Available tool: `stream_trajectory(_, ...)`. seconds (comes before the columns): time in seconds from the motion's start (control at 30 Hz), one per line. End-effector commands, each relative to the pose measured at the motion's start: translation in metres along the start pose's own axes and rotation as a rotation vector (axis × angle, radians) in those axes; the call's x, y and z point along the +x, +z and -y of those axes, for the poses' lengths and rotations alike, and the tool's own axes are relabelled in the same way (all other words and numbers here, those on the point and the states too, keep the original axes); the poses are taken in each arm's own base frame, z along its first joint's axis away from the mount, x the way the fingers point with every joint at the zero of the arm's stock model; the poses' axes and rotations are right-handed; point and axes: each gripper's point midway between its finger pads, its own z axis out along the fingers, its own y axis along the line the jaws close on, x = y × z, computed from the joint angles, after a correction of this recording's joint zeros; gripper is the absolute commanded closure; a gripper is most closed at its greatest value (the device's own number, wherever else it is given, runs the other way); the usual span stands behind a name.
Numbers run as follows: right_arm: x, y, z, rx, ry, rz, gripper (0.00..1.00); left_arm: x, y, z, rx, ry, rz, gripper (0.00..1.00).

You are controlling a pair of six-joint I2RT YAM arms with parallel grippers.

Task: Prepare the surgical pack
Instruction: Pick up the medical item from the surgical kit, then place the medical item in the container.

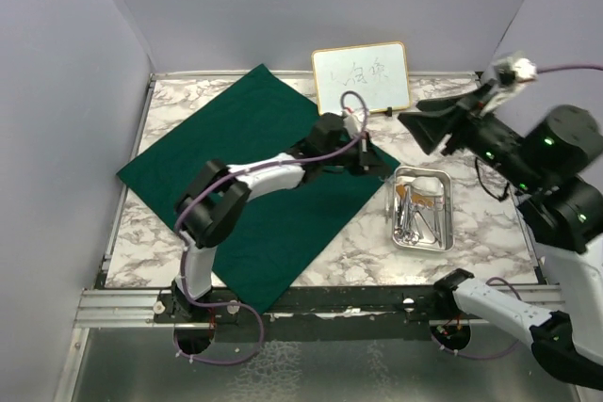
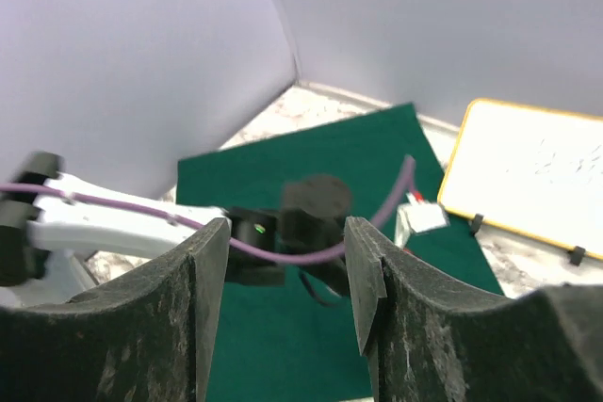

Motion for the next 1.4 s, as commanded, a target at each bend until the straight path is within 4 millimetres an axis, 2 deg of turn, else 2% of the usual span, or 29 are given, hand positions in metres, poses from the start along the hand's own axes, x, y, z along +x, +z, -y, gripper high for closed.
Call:
stream_trajectory(0.0,-0.002,-0.032,0.01,0.105,-0.011,-0.018,0.47,0.012,0.068,0.008,0.009,0.027,0.002,1.0)
stream_trajectory(0.1,0.001,-0.041,0.012,0.128,-0.02,-0.033,0.47,0.021,0.103,0.012,0.017,0.046,-0.006,1.0)
stream_trajectory(0.27,0.009,-0.049,0.016,0.149,-0.028,-0.049,0.47,0.033,0.146,-0.011,-0.062,0.069,-0.043,1.0)
stream_trajectory(0.43,0.011,-0.058,0.021,0.183,-0.046,-0.046,0.47,0.045,0.167,-0.029,-0.119,0.078,-0.055,1.0)
stream_trajectory(0.57,0.011,-0.059,0.021,0.18,-0.05,-0.045,0.47,0.054,0.172,-0.053,-0.192,0.101,-0.062,1.0)
stream_trajectory(0.63,0.012,-0.059,0.021,0.184,-0.05,-0.047,0.47,0.061,0.172,-0.055,-0.193,0.099,-0.084,1.0)
stream_trajectory(0.73,0.014,-0.059,0.021,0.18,-0.048,-0.047,0.47,0.066,0.167,-0.047,-0.203,0.119,-0.103,0.86)
stream_trajectory(0.9,0.018,-0.056,0.021,0.172,-0.041,-0.05,0.47,0.057,0.142,-0.014,-0.223,0.193,-0.131,0.64)
stream_trajectory(0.93,0.02,-0.055,0.022,0.172,-0.041,-0.052,0.47,0.054,0.136,-0.004,-0.218,0.212,-0.139,0.61)
stream_trajectory(1.03,0.021,-0.053,0.022,0.168,-0.039,-0.052,0.47,0.055,0.115,0.006,-0.261,0.254,-0.175,0.58)
stream_trajectory(1.2,0.018,-0.053,0.022,0.169,-0.049,-0.037,0.47,0.051,0.068,0.002,-0.387,0.307,-0.165,0.56)
stream_trajectory(1.27,0.018,-0.054,0.023,0.175,-0.053,-0.032,0.47,0.054,0.054,-0.012,-0.456,0.302,-0.174,0.55)
stream_trajectory(1.37,0.017,-0.057,0.025,0.185,-0.067,-0.017,0.47,0.055,0.041,-0.034,-0.575,0.287,-0.179,0.44)
